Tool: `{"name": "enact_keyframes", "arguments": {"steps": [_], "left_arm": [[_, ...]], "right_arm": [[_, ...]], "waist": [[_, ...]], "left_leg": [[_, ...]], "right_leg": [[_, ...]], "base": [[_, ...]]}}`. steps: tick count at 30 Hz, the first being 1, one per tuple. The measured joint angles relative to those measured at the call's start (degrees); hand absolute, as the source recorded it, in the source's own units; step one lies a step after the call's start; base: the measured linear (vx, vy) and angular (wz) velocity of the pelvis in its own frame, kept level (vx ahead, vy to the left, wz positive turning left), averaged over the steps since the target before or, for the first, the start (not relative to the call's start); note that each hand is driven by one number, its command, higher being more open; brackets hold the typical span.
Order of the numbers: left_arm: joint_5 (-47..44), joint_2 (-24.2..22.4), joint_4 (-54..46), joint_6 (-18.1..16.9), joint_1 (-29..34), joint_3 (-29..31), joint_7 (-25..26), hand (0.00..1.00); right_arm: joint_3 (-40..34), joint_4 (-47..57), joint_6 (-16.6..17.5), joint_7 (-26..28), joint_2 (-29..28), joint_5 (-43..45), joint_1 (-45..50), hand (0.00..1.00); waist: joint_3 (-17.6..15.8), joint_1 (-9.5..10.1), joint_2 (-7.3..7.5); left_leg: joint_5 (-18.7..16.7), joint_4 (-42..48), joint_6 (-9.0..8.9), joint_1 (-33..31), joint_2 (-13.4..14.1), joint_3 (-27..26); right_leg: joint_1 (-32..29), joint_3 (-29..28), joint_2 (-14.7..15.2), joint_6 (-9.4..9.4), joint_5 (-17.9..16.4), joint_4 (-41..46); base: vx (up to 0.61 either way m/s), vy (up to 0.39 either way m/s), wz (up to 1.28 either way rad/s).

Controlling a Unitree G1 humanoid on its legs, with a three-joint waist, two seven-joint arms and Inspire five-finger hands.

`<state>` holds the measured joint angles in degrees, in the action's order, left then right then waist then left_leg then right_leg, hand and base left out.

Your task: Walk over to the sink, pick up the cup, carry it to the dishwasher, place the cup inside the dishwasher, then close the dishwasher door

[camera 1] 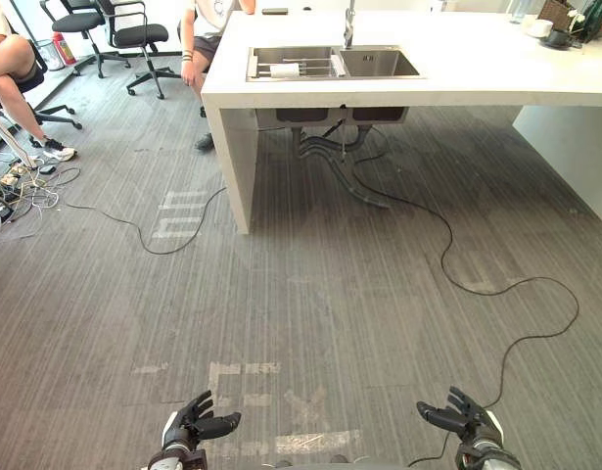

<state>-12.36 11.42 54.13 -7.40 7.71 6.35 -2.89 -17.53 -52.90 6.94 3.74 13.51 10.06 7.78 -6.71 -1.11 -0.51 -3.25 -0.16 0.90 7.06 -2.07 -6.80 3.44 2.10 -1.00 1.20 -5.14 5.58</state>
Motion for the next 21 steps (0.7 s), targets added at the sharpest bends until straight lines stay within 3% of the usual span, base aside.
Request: {"name": "enact_keyframes", "arguments": {"steps": [21], "left_arm": [[0.0, 1.0, -0.4, 0.0, 0.2, 0.1, -1.0, 0.90]], "right_arm": [[-0.2, -0.1, -0.1, 0.5, 0.4, 0.0, 1.5, 0.90]], "waist": [[0.9, -0.39, -0.67]], "left_leg": [[-0.7, 0.4, 0.04, -1.6, 0.1, -0.9]], "right_leg": [[-1.8, -0.5, -0.1, -0.12, -0.1, 0.0]], "base": [[0.01, 0.001, -0.01]]}}
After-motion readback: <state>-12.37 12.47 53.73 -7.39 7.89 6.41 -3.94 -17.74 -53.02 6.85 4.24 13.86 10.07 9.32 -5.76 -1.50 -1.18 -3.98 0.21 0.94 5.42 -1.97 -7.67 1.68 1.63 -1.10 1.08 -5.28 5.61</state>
